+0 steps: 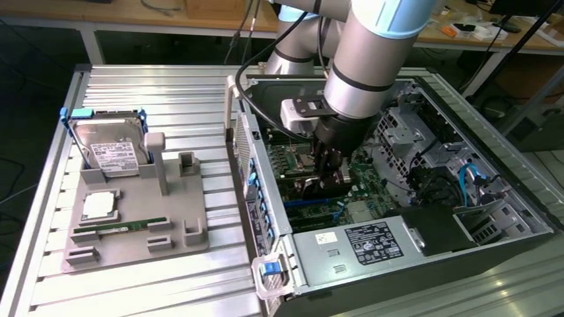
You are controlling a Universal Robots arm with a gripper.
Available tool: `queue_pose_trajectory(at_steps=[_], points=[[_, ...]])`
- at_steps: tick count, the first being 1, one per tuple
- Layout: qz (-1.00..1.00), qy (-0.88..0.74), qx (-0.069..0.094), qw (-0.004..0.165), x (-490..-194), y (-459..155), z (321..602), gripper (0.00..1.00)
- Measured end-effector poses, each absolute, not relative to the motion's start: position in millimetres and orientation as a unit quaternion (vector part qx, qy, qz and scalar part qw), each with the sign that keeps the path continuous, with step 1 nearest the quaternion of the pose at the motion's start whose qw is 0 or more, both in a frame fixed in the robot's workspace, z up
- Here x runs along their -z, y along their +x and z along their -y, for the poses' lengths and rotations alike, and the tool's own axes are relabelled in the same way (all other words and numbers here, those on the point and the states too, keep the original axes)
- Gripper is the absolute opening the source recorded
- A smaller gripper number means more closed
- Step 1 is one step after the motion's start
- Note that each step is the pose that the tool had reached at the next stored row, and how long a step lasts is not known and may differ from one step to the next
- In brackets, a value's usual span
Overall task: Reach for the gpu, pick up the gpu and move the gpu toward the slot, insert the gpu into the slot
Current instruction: 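Insert the gpu into the slot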
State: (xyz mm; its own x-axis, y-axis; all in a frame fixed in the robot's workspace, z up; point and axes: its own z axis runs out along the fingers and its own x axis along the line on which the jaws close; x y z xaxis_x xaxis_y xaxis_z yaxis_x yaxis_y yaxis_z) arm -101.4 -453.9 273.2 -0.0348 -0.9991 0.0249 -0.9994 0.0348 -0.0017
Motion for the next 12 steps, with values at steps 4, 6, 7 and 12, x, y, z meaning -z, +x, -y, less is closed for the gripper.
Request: queue_pose_trajectory(at_steps=[4,6,7,12], points=[[0.719,0.695,-0.009,0.008,-272.6,-101.4,453.9,0.27],[0.719,0.695,-0.009,0.008,-271.6,-101.4,453.9,0.27],[0.719,0.695,-0.009,0.008,-270.8,-101.4,454.0,0.27],[0.719,0.695,-0.009,0.008,-267.9,-101.4,453.9,0.27]])
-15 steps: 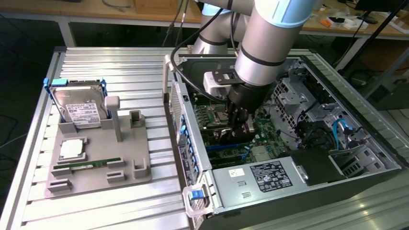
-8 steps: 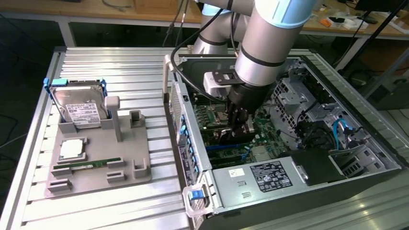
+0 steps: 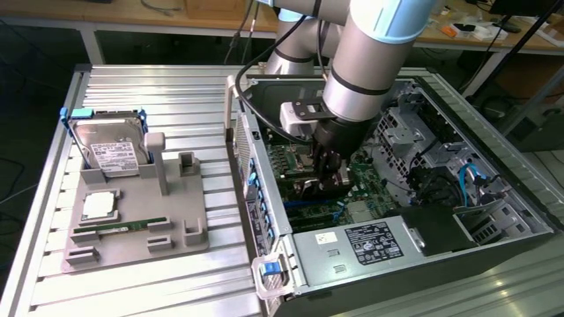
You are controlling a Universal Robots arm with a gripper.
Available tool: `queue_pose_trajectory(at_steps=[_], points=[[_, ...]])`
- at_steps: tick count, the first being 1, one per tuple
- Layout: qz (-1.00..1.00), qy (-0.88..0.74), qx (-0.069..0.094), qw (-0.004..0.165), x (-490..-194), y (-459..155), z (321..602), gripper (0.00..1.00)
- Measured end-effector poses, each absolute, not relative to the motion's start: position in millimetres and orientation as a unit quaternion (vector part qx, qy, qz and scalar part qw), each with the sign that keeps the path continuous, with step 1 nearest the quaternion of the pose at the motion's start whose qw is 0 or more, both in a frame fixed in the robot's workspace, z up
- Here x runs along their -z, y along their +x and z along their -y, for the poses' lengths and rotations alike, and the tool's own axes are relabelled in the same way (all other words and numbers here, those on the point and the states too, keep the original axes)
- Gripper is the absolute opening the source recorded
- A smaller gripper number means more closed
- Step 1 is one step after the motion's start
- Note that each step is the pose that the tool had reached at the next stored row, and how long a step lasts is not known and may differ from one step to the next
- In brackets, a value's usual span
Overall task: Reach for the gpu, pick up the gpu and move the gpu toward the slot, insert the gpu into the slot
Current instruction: 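Insert the gpu into the slot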
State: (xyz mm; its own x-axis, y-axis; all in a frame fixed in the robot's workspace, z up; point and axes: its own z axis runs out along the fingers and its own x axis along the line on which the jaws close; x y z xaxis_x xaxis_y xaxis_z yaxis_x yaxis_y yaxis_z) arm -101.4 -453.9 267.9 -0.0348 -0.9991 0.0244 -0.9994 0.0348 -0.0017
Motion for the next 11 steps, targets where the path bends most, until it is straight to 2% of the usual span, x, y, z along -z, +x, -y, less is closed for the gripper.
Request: queue_pose_trajectory(at_steps=[11], points=[[0.719,0.695,-0.009,0.008,-264.2,-101.4,453.9,0.27]])
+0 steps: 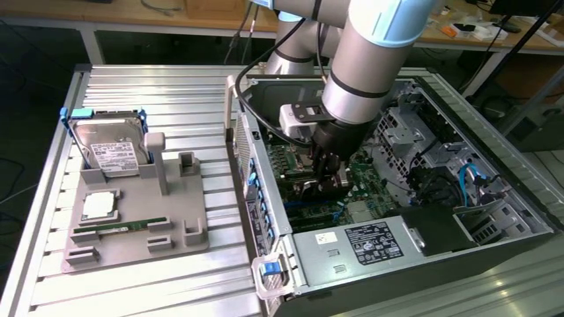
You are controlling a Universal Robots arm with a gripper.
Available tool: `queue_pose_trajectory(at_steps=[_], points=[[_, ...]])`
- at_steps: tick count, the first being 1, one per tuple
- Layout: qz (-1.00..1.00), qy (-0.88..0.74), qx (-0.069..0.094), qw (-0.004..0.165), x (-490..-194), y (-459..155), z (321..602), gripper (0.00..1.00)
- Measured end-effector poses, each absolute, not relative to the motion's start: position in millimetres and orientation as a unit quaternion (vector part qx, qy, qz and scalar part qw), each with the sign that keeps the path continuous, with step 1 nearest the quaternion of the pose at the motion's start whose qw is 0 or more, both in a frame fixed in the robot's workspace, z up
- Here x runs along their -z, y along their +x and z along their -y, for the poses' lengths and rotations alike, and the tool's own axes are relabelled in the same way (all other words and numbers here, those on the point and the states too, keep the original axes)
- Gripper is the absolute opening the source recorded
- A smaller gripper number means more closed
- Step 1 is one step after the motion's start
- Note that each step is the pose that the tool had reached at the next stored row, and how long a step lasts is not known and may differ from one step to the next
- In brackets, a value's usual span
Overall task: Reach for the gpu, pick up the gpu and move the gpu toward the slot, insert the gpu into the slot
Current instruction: 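Insert the gpu into the slot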
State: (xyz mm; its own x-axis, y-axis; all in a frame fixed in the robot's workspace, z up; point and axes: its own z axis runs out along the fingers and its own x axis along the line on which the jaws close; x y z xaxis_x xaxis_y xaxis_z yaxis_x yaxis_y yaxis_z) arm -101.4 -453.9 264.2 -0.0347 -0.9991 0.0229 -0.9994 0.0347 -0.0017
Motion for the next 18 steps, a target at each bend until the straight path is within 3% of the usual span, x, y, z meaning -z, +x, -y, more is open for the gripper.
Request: queue_pose_trajectory(at_steps=[18], points=[[0.719,0.695,0.000,0.000,-256.2,-101.6,453.9,0.27]])
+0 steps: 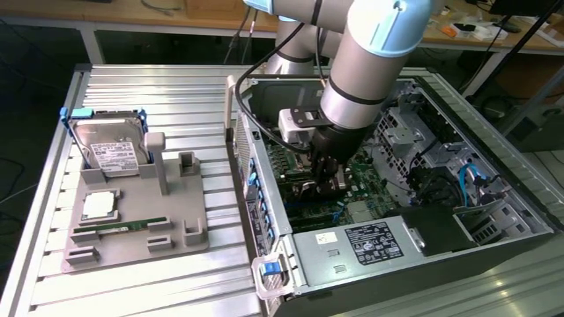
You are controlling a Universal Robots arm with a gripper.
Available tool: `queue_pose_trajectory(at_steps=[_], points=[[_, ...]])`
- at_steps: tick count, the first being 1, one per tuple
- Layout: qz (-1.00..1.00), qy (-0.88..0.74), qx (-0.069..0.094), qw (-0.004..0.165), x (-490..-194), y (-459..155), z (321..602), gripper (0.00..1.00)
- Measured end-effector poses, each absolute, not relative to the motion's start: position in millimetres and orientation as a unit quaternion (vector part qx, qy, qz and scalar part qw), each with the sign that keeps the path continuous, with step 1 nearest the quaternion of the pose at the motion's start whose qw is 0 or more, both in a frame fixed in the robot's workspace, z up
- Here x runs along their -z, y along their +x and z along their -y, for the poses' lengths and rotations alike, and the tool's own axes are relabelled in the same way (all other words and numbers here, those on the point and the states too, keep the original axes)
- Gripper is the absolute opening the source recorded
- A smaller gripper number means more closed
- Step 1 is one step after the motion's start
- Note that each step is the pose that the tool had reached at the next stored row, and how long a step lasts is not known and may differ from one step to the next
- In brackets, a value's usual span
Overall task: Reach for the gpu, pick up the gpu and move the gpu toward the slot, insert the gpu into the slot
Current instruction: 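Insert the gpu into the slot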
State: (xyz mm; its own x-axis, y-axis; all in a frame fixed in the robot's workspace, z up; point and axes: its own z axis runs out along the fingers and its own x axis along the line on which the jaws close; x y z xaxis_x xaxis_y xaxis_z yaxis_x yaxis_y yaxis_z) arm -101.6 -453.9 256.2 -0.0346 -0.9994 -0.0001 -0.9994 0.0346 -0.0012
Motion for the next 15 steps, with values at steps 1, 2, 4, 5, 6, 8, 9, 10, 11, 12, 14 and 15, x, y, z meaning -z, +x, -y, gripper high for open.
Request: queue_pose_trajectory(at_steps=[1,2,4,5,6,8,9,10,11,12,14,15], points=[[-0.719,-0.695,0.000,0.000,-256.3,-101.7,453.9,0.27],[-0.719,-0.695,0.000,0.000,-256.4,-101.7,453.9,0.27],[-0.719,-0.695,0.000,0.000,-256.4,-101.7,453.9,0.27],[-0.719,-0.695,0.000,0.000,-256.4,-101.7,453.9,0.27],[-0.719,-0.695,0.000,0.000,-256.4,-101.7,453.9,0.27],[-0.719,-0.695,0.000,0.000,-256.4,-101.8,453.9,0.27],[-0.719,-0.695,0.000,0.000,-256.4,-101.7,453.9,0.27],[-0.719,-0.695,0.000,0.000,-256.4,-101.8,453.9,0.27],[-0.719,-0.695,0.000,0.000,-256.4,-101.7,454.0,0.27],[-0.719,-0.695,0.000,0.000,-256.4,-101.8,453.9,0.27],[-0.719,-0.695,0.000,0.000,-256.4,-101.7,453.9,0.27],[-0.719,-0.695,0.000,0.000,-256.4,-101.7,453.9,0.27]])
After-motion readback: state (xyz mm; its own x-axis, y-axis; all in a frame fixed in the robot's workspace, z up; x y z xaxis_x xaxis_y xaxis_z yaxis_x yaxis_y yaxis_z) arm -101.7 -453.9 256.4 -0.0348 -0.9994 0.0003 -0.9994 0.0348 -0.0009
